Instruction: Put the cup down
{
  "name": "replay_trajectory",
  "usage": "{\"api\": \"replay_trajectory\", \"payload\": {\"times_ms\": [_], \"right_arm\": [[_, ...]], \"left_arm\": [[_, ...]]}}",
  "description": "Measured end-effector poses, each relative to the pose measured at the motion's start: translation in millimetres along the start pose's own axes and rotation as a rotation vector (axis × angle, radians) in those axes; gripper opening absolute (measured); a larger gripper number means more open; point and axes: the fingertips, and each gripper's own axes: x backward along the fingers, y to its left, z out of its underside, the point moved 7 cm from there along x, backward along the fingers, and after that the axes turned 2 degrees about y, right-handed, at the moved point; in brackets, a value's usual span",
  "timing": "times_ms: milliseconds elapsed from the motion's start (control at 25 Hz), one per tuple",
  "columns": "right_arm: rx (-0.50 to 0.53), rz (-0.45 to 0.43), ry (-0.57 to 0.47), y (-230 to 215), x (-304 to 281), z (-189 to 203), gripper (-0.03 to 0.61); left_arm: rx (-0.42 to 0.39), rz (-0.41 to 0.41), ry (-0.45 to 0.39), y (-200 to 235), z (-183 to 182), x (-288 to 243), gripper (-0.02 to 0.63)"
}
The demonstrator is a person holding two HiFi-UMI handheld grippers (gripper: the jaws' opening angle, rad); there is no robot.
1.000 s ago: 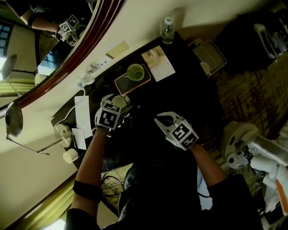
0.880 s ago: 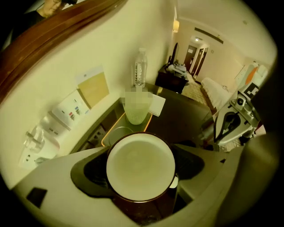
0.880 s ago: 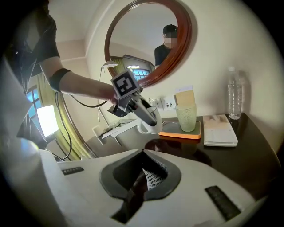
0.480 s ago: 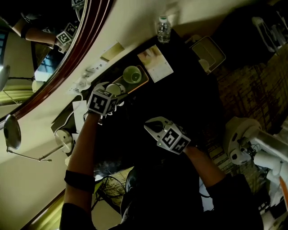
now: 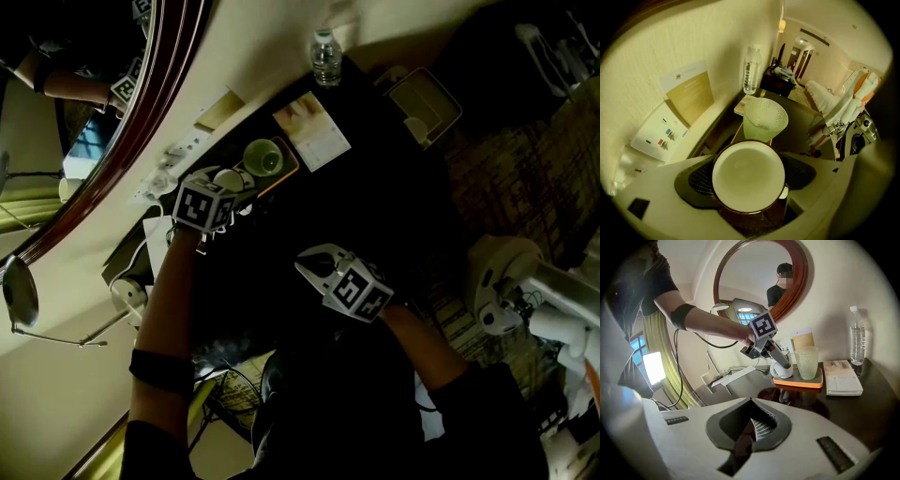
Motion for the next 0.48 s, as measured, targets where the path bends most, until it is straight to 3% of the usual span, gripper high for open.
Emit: {"api": "replay_trajectory", "payload": {"times_ms": [480], "right_arm": [[-0.007,0.018,-0.005,-2.6,7.8,4.7,0.000]], "left_arm": [[-0.009,0.041,-0.046,-5.4,0.9,-10.8,0.413]]}}
